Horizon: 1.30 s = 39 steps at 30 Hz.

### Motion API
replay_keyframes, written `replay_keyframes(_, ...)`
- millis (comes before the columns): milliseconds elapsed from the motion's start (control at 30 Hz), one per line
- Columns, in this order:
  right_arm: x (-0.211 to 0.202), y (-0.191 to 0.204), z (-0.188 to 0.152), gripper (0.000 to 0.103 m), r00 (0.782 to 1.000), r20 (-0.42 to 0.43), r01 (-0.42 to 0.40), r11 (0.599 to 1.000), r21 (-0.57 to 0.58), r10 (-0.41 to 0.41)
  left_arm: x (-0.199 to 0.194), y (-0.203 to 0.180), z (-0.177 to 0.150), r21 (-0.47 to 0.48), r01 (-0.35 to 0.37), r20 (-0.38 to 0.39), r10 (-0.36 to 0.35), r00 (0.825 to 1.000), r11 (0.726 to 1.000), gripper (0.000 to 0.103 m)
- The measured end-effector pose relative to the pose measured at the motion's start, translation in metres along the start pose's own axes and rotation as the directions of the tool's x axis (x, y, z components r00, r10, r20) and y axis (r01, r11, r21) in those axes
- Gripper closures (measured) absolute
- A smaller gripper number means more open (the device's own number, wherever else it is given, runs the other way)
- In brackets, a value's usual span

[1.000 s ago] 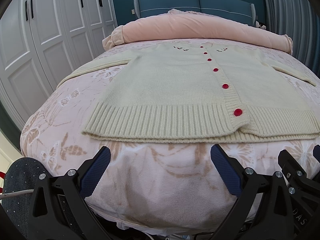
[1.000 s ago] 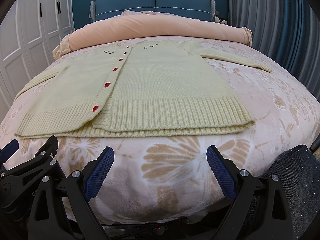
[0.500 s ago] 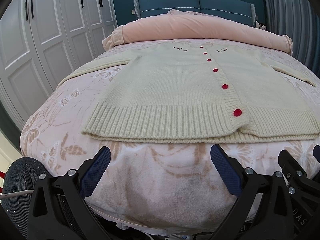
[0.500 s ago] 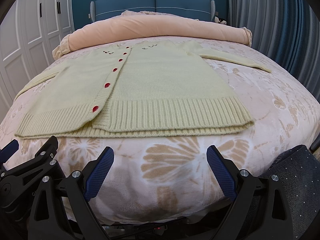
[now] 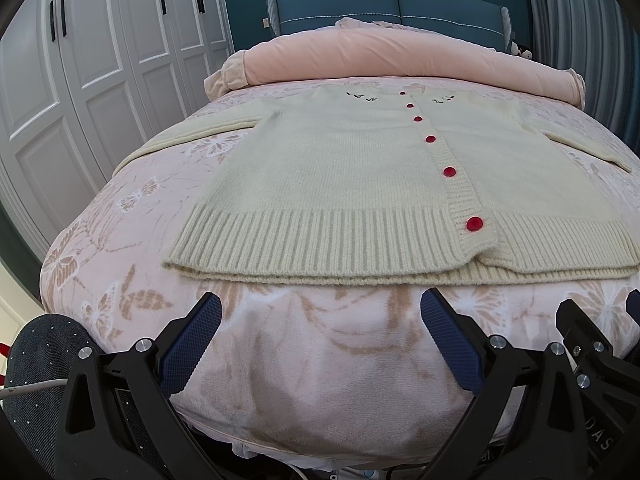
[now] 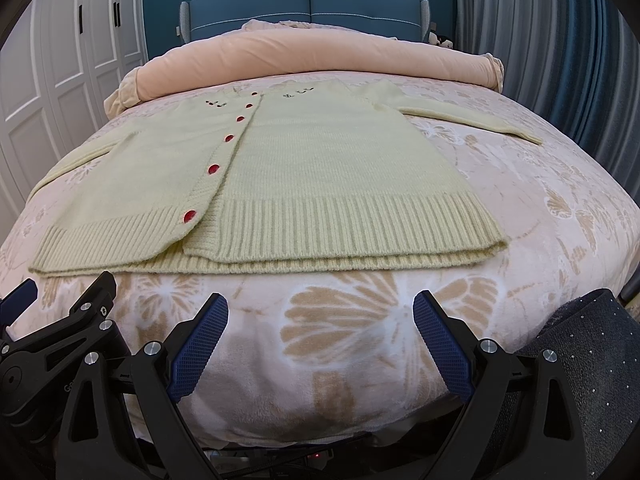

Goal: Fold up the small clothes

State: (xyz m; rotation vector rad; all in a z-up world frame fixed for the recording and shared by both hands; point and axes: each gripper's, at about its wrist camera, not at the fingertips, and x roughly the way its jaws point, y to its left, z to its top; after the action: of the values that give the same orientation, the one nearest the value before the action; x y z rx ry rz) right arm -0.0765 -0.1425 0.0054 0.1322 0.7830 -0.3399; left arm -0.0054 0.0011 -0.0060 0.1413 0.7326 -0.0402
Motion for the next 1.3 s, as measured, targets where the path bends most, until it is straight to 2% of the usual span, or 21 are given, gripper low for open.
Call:
replay_keyframes(333,0.000,-0.004,0.000,0.011,1.000,-0.013,-0.001,1.000,0.005,0.001,0.000,0.001,-0.001,0.001,-0.001,-0.001,0.001,1.000,1.000,0.006)
replay_keyframes(500,-0.009,-0.023,0.029,0.011,0.999,0.022,-0.028,1.000,0.002,0.028,0.001,0.001,0.005,-0.006,0.019,-0.034,-0.019,0.999,1.000,0.005)
replay_keyframes(567,-0.010,-0.045,0.048,0.011,0.997,0.052,-0.061,0.998,0.029,0.059,-0.002,0.004,0.016,-0.023,0.042,-0.049,-0.043,0.998,0.999,0.005)
replay_keyframes(633,-0.005,-0.071,0.072,0.011,0.995,0.073,-0.072,0.996,0.046,0.069,-0.010,0.007,0.030,-0.042,0.036,-0.015,-0.037,0.999,0.998,0.005)
replay_keyframes(767,0.019,-0.136,0.118,0.011,0.993,0.115,-0.044,0.991,0.127,0.029,-0.016,0.001,0.065,-0.018,0.034,0.043,-0.033,0.999,0.999,0.005)
replay_keyframes(867,0.050,-0.187,0.151,0.011,0.993,0.118,-0.026,0.978,0.209,0.002,-0.007,-0.003,0.094,-0.022,0.051,0.033,-0.050,0.998,0.998,0.005)
replay_keyframes(1000,0.100,-0.251,0.187,0.011,0.994,0.107,0.002,0.949,0.315,-0.037,0.016,0.005,0.122,-0.092,0.068,-0.001,-0.069,0.998,0.993,0.005)
replay_keyframes(1167,0.162,-0.321,0.208,0.011,0.994,0.094,0.006,0.864,0.504,-0.062,0.043,0.015,0.152,-0.141,-0.017,-0.012,0.015,1.000,0.990,0.005)
replay_keyframes(1267,0.215,-0.355,0.223,0.011,0.995,0.040,0.051,0.823,0.566,-0.089,0.054,0.015,0.169,-0.127,-0.071,0.006,0.072,0.997,0.989,0.005)
replay_keyframes(1300,0.223,-0.360,0.227,0.011,0.994,0.036,0.061,0.820,0.569,-0.099,0.057,0.015,0.174,-0.118,-0.083,0.015,0.086,0.996,0.990,0.005)
